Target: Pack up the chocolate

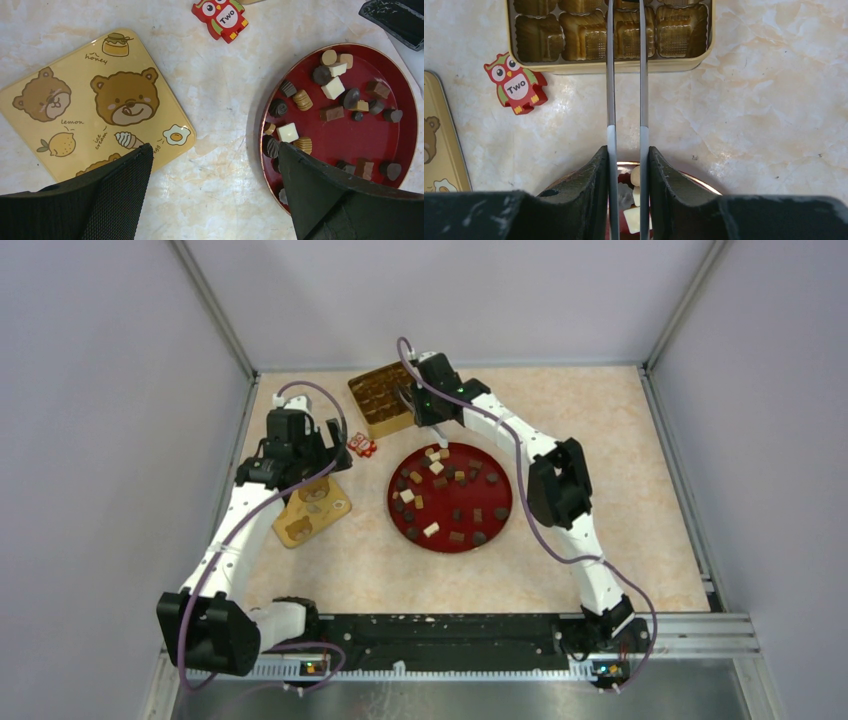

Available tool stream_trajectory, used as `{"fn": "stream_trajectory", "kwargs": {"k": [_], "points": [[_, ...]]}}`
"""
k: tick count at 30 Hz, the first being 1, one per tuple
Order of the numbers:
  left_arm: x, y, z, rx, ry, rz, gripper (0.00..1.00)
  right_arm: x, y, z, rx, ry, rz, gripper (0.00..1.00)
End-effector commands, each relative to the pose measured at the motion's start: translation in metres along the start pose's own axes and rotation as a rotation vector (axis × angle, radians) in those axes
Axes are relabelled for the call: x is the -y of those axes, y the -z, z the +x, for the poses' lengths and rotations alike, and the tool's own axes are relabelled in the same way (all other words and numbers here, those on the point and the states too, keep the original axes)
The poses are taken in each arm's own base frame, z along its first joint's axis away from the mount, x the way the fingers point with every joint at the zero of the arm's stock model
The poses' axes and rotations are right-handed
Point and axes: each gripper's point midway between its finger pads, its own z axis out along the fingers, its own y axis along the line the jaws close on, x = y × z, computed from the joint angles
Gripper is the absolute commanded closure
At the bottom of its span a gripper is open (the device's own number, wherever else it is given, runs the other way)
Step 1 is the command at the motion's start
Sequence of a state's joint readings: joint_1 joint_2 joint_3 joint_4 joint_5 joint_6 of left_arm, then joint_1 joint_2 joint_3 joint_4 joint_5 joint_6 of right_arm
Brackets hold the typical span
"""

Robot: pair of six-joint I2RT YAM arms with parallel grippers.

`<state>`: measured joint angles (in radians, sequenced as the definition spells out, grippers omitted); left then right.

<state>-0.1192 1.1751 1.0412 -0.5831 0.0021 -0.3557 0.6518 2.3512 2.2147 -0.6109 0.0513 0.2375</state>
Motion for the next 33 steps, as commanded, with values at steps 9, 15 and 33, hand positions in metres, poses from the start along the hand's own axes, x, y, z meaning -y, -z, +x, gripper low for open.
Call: {"fn": "stream_trajectory", "kwargs": {"k": [9,15,33], "points": [[0.000,0.004,-0.007,0.047,-0.012,0.001,0.01,-0.008,0.034,-0.052,0.137,-0.017,-0.035,0.65],[-0.001,0.004,-0.007,0.046,-0.011,0.001,0.01,-0.009,0.041,-0.056,0.151,-0.020,-0.043,0.69],[-0.001,0.001,-0.004,0.044,0.002,0.001,0.01,0.000,0.162,-0.081,0.354,-0.016,-0.038,0.89]]}}
